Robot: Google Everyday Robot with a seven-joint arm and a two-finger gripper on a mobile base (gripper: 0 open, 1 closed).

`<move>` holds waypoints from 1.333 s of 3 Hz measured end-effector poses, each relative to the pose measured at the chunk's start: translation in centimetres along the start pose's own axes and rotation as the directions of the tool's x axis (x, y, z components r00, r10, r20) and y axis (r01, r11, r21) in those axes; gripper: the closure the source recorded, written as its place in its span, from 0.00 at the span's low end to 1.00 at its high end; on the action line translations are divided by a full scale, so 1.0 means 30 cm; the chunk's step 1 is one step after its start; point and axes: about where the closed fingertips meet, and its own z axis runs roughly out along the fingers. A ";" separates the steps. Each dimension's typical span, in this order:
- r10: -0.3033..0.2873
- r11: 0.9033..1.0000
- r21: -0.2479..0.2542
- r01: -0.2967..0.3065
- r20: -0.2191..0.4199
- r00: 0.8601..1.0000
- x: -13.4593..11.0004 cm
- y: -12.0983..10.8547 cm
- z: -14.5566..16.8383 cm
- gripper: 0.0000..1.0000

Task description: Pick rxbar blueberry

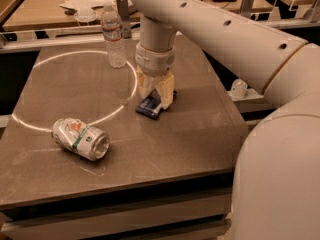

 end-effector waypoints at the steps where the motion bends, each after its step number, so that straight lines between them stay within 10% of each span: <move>1: 0.000 1.000 0.000 0.000 0.000 1.000 -0.001 -0.001 -0.011 0.94; 2: -0.002 1.000 0.015 0.001 0.006 1.000 -0.015 0.001 -0.029 1.00; 4: -0.025 0.977 0.214 -0.001 0.121 0.992 -0.173 0.015 -0.263 1.00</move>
Offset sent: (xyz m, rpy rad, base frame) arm -0.0414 0.0061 0.0486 0.0595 -0.0151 -0.0113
